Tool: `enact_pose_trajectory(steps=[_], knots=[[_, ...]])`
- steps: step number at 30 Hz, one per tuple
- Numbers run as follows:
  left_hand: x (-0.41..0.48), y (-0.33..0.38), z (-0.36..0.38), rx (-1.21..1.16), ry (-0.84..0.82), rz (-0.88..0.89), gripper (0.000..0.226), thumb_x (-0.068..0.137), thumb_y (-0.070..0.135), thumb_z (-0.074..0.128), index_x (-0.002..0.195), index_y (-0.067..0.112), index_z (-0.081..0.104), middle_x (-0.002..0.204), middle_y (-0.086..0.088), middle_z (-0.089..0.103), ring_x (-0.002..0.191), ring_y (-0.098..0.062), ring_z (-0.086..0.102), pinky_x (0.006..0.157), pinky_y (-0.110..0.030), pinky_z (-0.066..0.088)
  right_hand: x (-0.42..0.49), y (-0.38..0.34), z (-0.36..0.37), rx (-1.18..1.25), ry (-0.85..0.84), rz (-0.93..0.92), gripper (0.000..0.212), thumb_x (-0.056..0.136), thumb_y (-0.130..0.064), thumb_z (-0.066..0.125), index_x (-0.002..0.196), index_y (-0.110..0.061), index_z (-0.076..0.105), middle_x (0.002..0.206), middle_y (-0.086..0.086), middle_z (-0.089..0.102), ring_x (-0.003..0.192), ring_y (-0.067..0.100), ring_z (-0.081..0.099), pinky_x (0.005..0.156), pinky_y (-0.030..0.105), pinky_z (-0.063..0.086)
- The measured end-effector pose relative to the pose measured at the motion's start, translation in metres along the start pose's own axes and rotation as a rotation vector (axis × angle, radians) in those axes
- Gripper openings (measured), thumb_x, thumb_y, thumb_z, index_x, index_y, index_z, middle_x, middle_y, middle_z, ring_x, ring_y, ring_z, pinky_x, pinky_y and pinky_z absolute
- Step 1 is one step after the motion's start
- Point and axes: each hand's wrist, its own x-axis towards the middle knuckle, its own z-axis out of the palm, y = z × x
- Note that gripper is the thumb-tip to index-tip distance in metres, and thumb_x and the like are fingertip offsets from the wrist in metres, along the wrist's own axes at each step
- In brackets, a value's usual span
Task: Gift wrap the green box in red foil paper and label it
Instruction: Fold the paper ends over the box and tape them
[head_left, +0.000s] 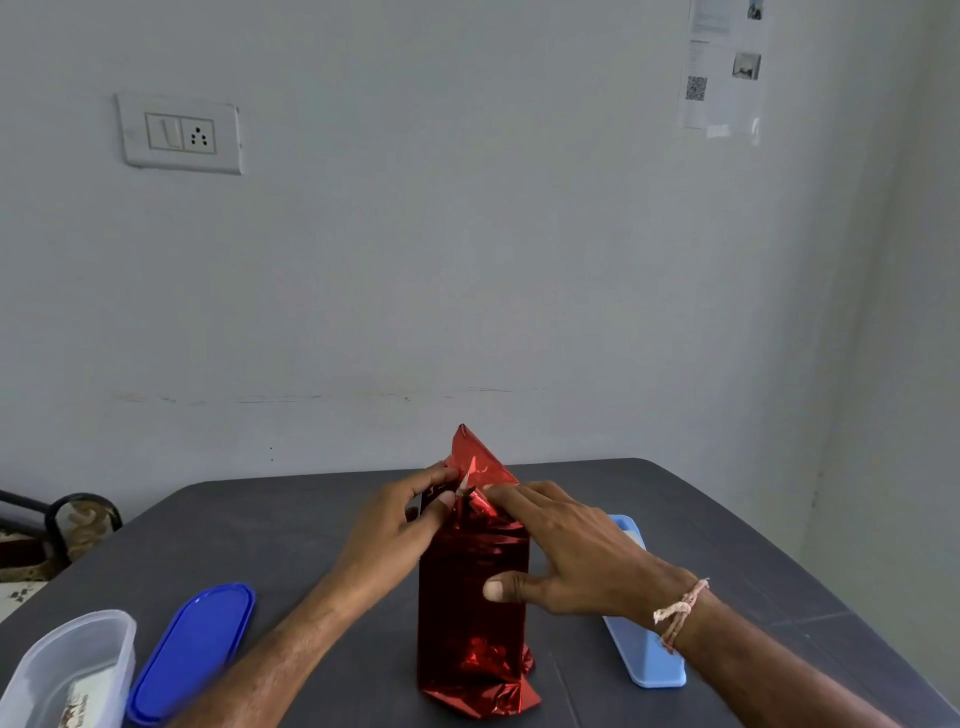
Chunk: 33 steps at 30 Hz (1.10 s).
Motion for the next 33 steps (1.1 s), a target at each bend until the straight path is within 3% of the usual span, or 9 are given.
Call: enact_pose_trajectory(steps=[5, 8, 10, 14, 17, 20, 23, 29, 33], knots=[[-0.002, -0.001, 0.006, 0.058, -0.073, 0.013, 0.053, 0.099, 0.052, 0.045, 0.151, 0.043, 0.042, 0.158, 0.024, 0.034, 0.149, 0.005, 0.024, 0.126, -0.035, 0.024, -0.001, 0.003, 0.002, 0.021, -0.004, -0.002, 0.086, 0.084, -0.082, 0.05, 0.155, -0.041, 0.024, 0.163, -0.019, 0.027, 0.147, 0.008, 0.029, 0.105, 0.044, 0.048], [-0.006, -0.001, 0.005, 0.08, -0.074, 0.014, 0.06, 0.093, 0.077, 0.031, 0.149, 0.055, 0.03, 0.157, 0.031, 0.02, 0.151, 0.005, 0.014, 0.128, -0.04, 0.014, -0.001, 0.005, 0.003, 0.049, 0.02, -0.007, 0.084, 0.084, -0.081, 0.051, 0.154, -0.041, 0.028, 0.16, -0.02, 0.027, 0.142, 0.008, 0.034, 0.106, 0.038, 0.047], [-0.008, 0.001, 0.004, 0.086, -0.095, 0.017, 0.058, 0.09, 0.079, 0.024, 0.145, 0.059, 0.024, 0.149, 0.041, 0.015, 0.15, 0.006, 0.01, 0.128, -0.038, 0.012, 0.0, 0.005, 0.004, 0.06, 0.028, -0.006, 0.082, 0.085, -0.081, 0.051, 0.153, -0.039, 0.03, 0.157, -0.019, 0.032, 0.139, 0.008, 0.038, 0.104, 0.038, 0.048], [-0.009, -0.002, 0.001, 0.229, -0.198, 0.035, 0.093, 0.068, 0.1, 0.009, 0.15, 0.057, 0.004, 0.153, 0.04, -0.003, 0.147, 0.012, -0.003, 0.125, -0.029, 0.009, 0.002, 0.005, 0.002, 0.073, 0.012, 0.0, 0.071, 0.085, -0.081, 0.049, 0.144, -0.043, 0.037, 0.145, -0.023, 0.044, 0.134, 0.007, 0.04, 0.101, 0.041, 0.05], [-0.008, -0.007, -0.006, 0.35, -0.277, 0.086, 0.106, 0.07, 0.1, 0.016, 0.158, 0.045, -0.007, 0.164, 0.027, -0.013, 0.148, 0.014, -0.012, 0.125, -0.027, 0.005, 0.002, 0.009, 0.001, 0.162, -0.014, 0.02, 0.068, 0.087, -0.083, 0.042, 0.144, -0.046, 0.04, 0.143, -0.028, 0.046, 0.135, 0.003, 0.039, 0.105, 0.04, 0.047], [-0.003, -0.012, -0.011, 0.475, -0.359, 0.116, 0.12, 0.067, 0.1, 0.038, 0.159, 0.041, -0.012, 0.165, 0.026, -0.017, 0.149, 0.011, -0.017, 0.125, -0.029, 0.006, 0.001, 0.011, 0.001, 0.318, -0.001, 0.056, 0.062, 0.093, -0.079, 0.031, 0.143, -0.047, 0.048, 0.141, -0.026, 0.047, 0.134, -0.002, 0.04, 0.109, 0.032, 0.041], [0.0, -0.014, -0.013, 0.548, -0.379, 0.123, 0.123, 0.07, 0.091, 0.057, 0.161, 0.04, -0.008, 0.165, 0.025, -0.016, 0.149, 0.01, -0.018, 0.125, -0.029, 0.005, 0.003, 0.01, -0.001, 0.432, 0.012, 0.095, 0.055, 0.102, -0.064, 0.029, 0.133, -0.032, 0.062, 0.132, -0.018, 0.052, 0.13, -0.002, 0.044, 0.113, 0.03, 0.036], [0.0, -0.019, -0.009, 0.573, -0.31, 0.182, 0.115, 0.074, 0.091, 0.052, 0.161, 0.04, -0.004, 0.165, 0.026, -0.015, 0.15, 0.009, -0.016, 0.128, -0.04, 0.015, 0.008, 0.01, 0.003, 0.412, 0.051, 0.122, 0.061, 0.102, -0.067, 0.018, 0.124, -0.033, 0.063, 0.12, -0.014, 0.061, 0.12, 0.003, 0.05, 0.108, 0.033, 0.039], [-0.001, -0.019, -0.005, 0.614, -0.291, 0.226, 0.111, 0.077, 0.09, 0.05, 0.16, 0.041, -0.005, 0.164, 0.028, -0.015, 0.149, 0.01, -0.017, 0.129, -0.044, 0.012, 0.007, 0.006, 0.002, 0.367, 0.051, 0.108, 0.07, 0.099, -0.068, 0.012, 0.132, -0.031, 0.062, 0.133, -0.015, 0.059, 0.121, -0.002, 0.043, 0.105, 0.013, 0.029]])
